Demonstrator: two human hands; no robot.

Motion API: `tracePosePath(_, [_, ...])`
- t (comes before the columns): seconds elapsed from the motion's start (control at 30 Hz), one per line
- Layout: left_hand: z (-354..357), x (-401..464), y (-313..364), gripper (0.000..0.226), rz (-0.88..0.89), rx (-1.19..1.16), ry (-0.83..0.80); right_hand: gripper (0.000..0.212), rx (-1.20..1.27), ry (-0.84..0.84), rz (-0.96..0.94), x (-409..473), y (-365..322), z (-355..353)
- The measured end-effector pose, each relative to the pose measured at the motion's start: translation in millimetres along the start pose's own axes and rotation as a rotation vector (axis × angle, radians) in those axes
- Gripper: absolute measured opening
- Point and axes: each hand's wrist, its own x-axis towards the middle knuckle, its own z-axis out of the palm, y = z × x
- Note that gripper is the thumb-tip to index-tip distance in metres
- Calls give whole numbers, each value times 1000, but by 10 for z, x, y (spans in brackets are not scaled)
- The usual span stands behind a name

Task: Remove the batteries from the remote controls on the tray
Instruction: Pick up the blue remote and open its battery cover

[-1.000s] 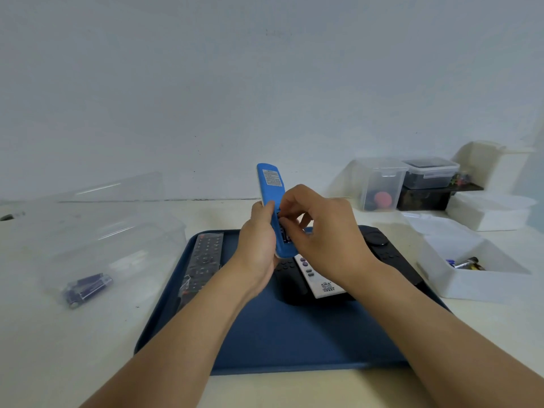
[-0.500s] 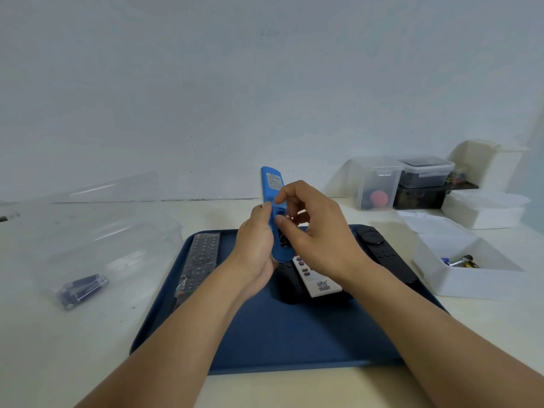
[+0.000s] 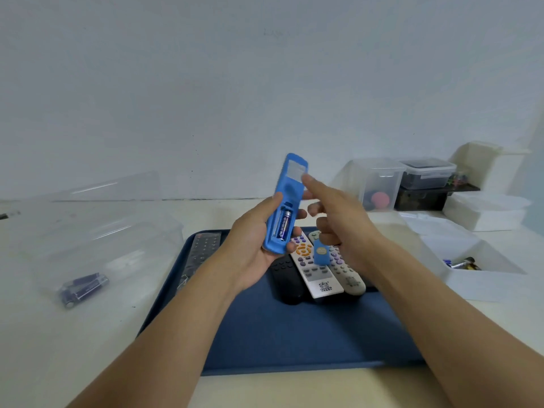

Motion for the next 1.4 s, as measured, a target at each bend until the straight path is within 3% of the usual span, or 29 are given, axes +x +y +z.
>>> tracePosePath(0.1, [-64,-24,105,20,-4,198,-25,31,70,-26,-74,-23,9,-38])
tracePosePath(0.2, [-140,-28,243,18,80,18,69,16,250,27,13,-10,11,-89])
tracePosePath(0.27, [-163,1,242,20,198,-74,123,13,285,-52,123,-48,-16,-66])
tracePosePath(0.33, [-144,30,182,19,284,-86,117,20,147,-218,181,-124,-33,-21])
tracePosePath(0.43, [-67,16,124,21,301,-53,67,45,-326,-342,73,-236,-31,50])
tracePosePath(0.5, [-13,-30,131,21,287,12,81,48,-525,-192,-156,-263,-39,55])
tracePosePath(0.6, [23,-72,117,19,260,195,112,20,-468,208,-636,-257,-91,-16])
tracePosePath(0.67, [40,-87,96,32,199,245,66,15,-417,189,-780,-281,-111,-12])
tracePosePath(0.77, [60,-101,74,37,180,280,19,19,-416,97,-794,-263,-32,47])
tracePosePath(1.07, [124,-154,81,30,209,411,21,15,-505,167,-832,-221,57,84])
tracePosePath(1.4, [125,-117,-21,20,336,809,70,7,-343,229,-739,-217,112,163])
